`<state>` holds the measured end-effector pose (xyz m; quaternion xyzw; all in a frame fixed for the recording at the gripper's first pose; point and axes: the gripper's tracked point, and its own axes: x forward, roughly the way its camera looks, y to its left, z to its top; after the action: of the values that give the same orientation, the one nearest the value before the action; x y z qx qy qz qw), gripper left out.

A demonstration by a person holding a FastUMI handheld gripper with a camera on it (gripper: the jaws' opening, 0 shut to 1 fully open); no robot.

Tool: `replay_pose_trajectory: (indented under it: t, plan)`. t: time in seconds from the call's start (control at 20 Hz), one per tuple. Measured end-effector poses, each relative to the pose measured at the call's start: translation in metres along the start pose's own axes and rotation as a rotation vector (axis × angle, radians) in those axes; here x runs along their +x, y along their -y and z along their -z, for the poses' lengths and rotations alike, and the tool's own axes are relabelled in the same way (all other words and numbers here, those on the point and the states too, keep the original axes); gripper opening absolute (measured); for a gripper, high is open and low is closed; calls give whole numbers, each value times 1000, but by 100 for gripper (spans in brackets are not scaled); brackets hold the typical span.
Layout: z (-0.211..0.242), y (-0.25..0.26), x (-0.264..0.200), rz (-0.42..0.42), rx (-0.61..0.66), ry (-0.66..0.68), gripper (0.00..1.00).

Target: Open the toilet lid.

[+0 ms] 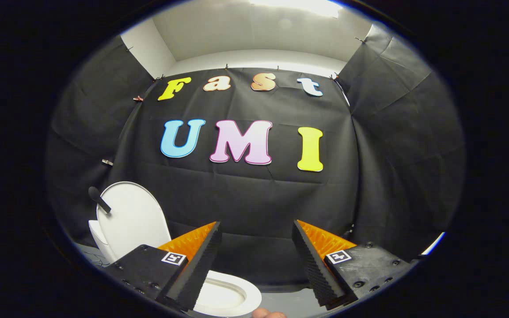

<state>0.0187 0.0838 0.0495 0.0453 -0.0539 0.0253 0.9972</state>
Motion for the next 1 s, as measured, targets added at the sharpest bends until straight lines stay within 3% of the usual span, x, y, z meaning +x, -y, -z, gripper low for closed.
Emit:
replay_pose_trajectory:
  t: [0.2,1.0]
  plan:
    - [2,-13,-5,-52,-18,8,98]
    - [5,-12,-3,-40,-18,-9,98]
